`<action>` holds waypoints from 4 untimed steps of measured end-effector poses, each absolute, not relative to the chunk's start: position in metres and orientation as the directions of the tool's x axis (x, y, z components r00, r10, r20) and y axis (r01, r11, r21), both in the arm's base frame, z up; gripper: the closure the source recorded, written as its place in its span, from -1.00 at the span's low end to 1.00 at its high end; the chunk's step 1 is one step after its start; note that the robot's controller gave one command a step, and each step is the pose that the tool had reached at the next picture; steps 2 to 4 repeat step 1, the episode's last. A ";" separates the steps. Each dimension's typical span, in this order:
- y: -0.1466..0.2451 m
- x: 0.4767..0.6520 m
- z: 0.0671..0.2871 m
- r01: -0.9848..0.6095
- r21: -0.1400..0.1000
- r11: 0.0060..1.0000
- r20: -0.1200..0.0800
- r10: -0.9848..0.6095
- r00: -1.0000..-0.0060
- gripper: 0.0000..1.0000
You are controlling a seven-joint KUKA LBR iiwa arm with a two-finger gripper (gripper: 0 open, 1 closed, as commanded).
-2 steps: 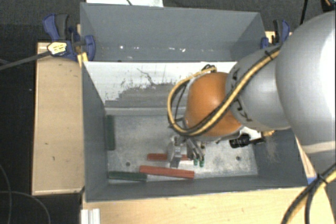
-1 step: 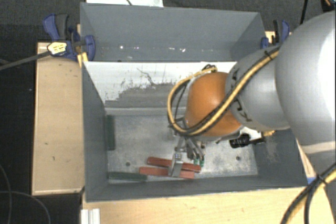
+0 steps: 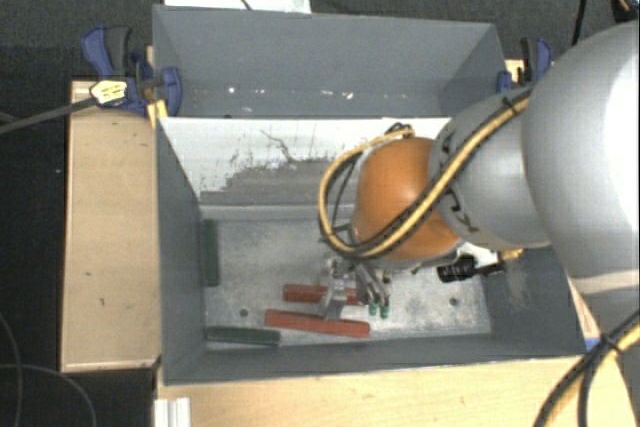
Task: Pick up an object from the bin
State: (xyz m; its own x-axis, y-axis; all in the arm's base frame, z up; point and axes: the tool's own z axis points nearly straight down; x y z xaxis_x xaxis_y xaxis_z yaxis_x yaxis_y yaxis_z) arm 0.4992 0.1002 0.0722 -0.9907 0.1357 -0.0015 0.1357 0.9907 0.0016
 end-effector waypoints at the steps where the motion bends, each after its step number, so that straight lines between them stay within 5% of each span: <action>1: 0.120 0.512 0.212 -0.018 0.002 1.000 -0.011 -0.018 -1.000 1.00; 4: 0.120 0.512 0.212 -0.018 0.002 1.000 -0.011 -0.018 -1.000 1.00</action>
Offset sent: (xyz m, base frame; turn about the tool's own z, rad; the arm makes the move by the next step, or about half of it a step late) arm 0.0101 0.0196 0.1347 -0.1548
